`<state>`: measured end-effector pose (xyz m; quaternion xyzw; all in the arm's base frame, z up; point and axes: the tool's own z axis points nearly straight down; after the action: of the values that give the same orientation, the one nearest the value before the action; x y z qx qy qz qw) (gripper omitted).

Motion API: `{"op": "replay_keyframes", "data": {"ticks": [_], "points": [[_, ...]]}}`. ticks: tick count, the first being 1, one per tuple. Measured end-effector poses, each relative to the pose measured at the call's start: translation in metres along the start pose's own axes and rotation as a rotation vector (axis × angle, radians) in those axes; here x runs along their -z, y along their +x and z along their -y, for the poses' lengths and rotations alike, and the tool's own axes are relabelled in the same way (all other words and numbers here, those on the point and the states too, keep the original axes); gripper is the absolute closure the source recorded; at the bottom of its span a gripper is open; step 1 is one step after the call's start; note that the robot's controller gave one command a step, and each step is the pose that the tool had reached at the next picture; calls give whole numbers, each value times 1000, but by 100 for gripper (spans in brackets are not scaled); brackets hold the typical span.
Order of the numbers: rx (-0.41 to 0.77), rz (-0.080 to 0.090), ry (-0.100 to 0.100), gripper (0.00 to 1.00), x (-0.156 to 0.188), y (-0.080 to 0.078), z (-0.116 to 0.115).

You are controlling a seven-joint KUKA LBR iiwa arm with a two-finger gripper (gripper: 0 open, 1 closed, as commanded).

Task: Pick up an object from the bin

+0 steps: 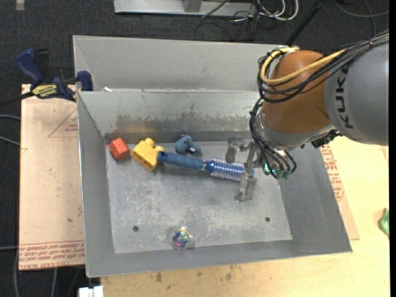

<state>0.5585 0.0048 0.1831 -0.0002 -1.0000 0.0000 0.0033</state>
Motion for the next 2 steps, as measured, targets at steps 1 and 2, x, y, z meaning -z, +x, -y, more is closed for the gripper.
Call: {"op": "replay_keyframes", "data": {"ticks": [1,2], "points": [[128,4,0,0,-76,-30,30],[-61,9,-2,0,-114,-77,11]]}}
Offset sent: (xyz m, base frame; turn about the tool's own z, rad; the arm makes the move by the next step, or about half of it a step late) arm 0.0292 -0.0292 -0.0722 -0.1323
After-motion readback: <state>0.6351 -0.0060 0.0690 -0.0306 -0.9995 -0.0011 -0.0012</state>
